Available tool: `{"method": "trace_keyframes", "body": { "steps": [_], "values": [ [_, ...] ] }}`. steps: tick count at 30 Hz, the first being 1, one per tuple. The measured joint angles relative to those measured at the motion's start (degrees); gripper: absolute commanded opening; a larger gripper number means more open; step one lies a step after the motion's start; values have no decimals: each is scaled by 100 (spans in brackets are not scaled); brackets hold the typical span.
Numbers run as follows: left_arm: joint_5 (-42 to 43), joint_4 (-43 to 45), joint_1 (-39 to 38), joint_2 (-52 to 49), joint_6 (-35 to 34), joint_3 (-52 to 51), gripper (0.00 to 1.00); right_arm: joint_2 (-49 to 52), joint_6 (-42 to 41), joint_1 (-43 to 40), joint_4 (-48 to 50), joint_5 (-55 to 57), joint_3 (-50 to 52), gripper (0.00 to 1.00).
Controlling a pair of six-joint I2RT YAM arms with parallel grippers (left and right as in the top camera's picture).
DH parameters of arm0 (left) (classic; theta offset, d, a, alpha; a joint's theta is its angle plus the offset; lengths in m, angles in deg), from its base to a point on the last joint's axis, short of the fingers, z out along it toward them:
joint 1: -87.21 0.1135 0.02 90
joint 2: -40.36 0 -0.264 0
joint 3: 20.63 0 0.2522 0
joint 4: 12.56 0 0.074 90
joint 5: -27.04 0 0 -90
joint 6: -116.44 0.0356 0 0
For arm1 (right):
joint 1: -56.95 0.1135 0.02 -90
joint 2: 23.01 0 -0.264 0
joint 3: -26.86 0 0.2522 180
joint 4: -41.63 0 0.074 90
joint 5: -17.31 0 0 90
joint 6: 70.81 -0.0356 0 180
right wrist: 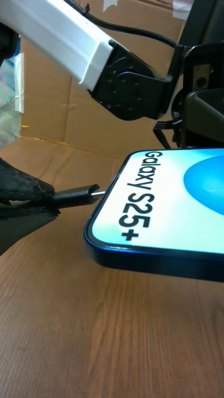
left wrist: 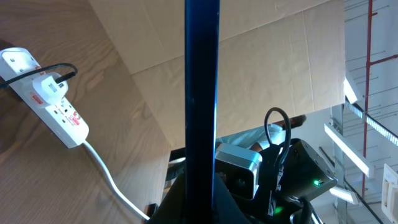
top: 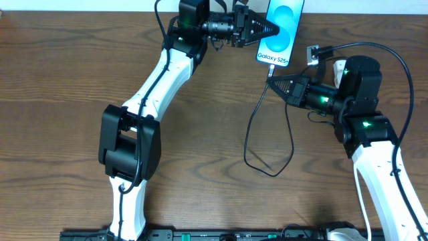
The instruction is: Plug charger to phone and switch on socket
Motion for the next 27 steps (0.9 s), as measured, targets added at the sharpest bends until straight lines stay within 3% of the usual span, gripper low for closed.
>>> {"method": "trace_keyframes", "body": {
  "steps": [27],
  "values": [
    [-15, 20, 22, 0, -107, 0, 7, 96, -155, 42, 260, -94, 0, 1]
  ]
}}
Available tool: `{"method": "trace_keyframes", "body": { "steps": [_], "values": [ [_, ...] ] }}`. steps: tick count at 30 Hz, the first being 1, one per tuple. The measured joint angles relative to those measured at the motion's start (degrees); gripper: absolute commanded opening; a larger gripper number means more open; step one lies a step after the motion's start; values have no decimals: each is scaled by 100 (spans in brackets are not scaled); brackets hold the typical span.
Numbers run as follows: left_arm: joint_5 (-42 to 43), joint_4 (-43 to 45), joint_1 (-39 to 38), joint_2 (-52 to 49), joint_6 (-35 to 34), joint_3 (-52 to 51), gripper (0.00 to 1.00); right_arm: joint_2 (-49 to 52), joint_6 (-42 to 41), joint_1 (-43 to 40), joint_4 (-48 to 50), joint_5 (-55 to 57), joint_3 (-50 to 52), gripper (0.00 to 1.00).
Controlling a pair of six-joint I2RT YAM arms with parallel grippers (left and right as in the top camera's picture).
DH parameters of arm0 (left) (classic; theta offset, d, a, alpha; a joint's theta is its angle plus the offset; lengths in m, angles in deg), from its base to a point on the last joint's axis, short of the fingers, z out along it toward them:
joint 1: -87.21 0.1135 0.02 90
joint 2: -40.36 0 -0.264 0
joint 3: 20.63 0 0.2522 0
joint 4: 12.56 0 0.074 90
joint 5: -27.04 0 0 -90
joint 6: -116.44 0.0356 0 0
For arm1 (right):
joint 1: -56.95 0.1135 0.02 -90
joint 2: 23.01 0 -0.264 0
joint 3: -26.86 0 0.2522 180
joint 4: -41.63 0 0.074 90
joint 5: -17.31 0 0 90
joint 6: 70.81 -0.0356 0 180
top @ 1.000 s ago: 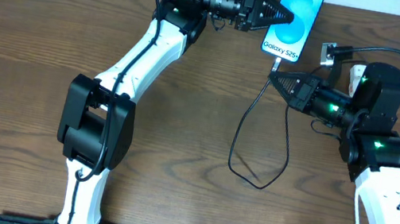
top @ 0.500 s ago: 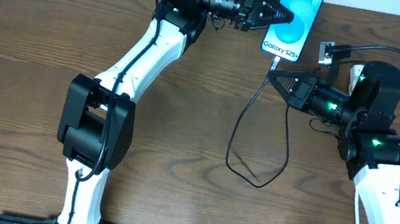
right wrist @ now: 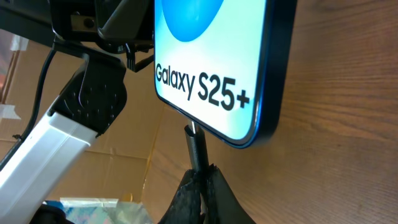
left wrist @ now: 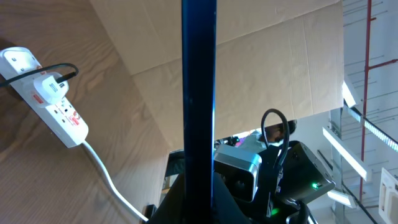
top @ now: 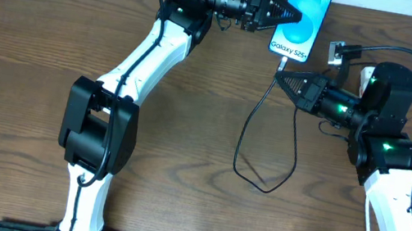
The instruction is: Plug charger to phone and switch on socket
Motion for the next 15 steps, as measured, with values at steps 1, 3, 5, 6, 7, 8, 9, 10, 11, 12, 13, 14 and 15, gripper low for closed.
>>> {"method": "trace_keyframes", "body": {
  "steps": [1, 3, 5, 6, 7, 8, 9, 10, 11, 12, 13, 14, 15],
  "values": [
    [0, 0, 0, 0, 0, 0, 7, 0, 0, 0, 0, -2, 0, 1],
    [0, 0, 0, 0, 0, 0, 7, 0, 0, 0, 0, -4, 0, 1],
    [2, 0, 0, 0, 0, 0, 7, 0, 0, 0, 0, -7, 0, 1],
    [2, 0, 0, 0, 0, 0, 7, 0, 0, 0, 2, -9, 0, 1],
    [2, 0, 0, 2, 0, 0, 7, 0, 0, 0, 9, -13, 0, 1],
    [0, 0, 0, 0, 0, 0, 7, 0, 0, 0, 13, -15, 0, 1],
    [0, 2, 0, 0, 0, 0, 7, 0, 0, -4, 13, -17, 0, 1],
    [0, 2, 0, 2, 0, 0, 7, 0, 0, -9, 13, -20, 0, 1],
    [0, 2, 0, 2, 0, 0, 7, 0, 2, -15, 13, -20, 0, 1],
    [0, 2, 0, 0, 0, 0, 7, 0, 0, -20, 13, -20, 0, 1],
    [0, 2, 0, 0, 0, 0, 7, 0, 0, -31, 13, -39, 0, 1],
    [0, 2, 0, 0, 0, 0, 7, 0, 0, -44, 13, -48, 0, 1],
    [0, 4, 0, 2, 0, -2, 7, 0, 0, -50, 13, -61, 0, 1]
  ]
}}
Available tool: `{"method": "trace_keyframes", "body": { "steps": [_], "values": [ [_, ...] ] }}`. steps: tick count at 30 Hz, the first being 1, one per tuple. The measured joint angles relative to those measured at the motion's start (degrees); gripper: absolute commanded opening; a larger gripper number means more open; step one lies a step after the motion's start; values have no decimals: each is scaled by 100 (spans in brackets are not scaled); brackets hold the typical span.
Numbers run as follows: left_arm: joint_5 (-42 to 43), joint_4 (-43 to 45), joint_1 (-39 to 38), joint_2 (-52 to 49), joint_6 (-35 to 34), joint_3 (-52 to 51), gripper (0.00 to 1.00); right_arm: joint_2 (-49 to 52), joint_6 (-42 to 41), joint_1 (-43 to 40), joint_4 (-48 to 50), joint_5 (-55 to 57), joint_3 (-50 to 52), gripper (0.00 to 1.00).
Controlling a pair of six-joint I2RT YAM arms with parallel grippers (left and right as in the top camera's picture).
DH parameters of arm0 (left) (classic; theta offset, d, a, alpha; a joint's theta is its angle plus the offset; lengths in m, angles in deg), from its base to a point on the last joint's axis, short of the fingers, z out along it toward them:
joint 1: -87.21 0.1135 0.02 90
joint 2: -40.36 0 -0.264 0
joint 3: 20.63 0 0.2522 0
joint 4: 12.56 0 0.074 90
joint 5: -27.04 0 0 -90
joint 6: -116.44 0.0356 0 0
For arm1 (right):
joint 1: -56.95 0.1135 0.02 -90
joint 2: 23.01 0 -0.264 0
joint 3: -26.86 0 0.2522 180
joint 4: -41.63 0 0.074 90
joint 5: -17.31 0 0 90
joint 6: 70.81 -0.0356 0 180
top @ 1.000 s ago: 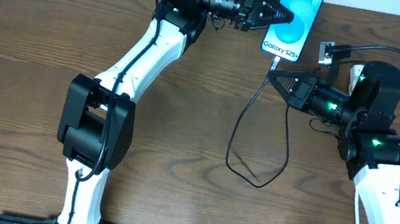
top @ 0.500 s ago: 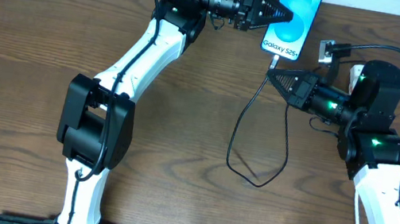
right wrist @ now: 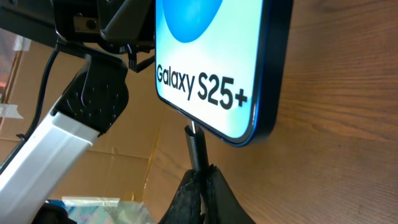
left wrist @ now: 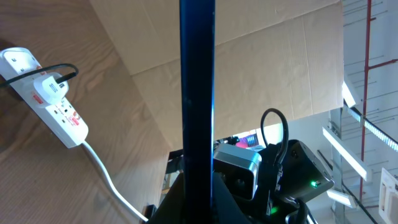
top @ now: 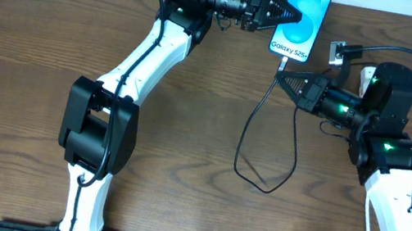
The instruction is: Plug charger to phone and switch on socket
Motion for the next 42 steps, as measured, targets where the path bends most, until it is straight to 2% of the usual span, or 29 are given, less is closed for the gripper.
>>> {"method": "trace_keyframes", "body": {
  "steps": [42],
  "values": [
    [22, 15, 15, -2, 4, 2, 7, 22, -66, -74, 153, -81, 0, 1]
  ]
}}
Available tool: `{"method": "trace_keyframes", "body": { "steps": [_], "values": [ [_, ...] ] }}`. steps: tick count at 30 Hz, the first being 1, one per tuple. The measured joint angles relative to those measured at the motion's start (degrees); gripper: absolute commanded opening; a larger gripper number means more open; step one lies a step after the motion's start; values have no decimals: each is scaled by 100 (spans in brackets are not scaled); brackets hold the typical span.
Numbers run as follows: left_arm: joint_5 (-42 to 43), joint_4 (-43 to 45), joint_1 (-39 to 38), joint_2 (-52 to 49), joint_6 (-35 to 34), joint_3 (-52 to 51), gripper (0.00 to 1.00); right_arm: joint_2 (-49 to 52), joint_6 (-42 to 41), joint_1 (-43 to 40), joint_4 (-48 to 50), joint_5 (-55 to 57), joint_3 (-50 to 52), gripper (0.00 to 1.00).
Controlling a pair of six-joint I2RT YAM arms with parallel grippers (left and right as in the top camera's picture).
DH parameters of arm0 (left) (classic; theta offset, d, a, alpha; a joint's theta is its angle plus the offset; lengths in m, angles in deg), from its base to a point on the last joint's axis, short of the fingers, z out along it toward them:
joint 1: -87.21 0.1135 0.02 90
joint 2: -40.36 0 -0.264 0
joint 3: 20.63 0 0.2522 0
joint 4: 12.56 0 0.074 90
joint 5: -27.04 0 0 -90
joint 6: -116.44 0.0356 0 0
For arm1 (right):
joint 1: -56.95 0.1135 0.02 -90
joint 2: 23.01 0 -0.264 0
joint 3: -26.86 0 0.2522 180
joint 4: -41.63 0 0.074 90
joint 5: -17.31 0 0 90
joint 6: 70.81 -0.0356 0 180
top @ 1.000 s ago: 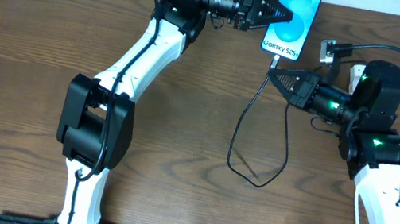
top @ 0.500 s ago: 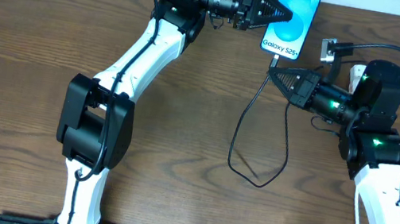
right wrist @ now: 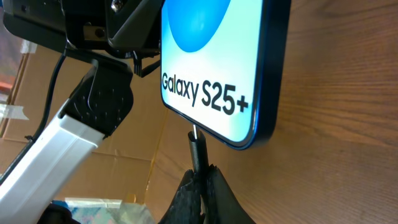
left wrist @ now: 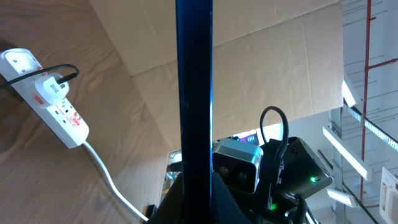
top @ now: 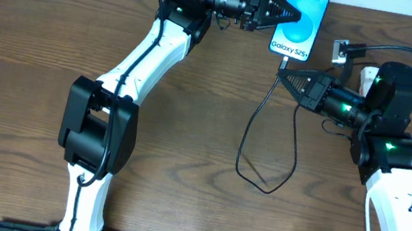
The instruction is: Plug charger to phone and switch on socket
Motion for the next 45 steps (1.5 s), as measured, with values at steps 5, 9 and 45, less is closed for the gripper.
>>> {"method": "trace_keyframes", "body": {
  "steps": [5, 9, 45],
  "values": [
    [-2, 2, 2, 0, 0, 0, 7, 2, -2, 0, 31, 2, 0, 1],
    [-7, 4, 13, 2, -2, 0, 7, 4, 0, 0, 76, 0, 0, 1],
    [109, 48, 33, 0, 44, 0, 7, 378, -387, 0, 354, -157, 0, 1]
  ]
}}
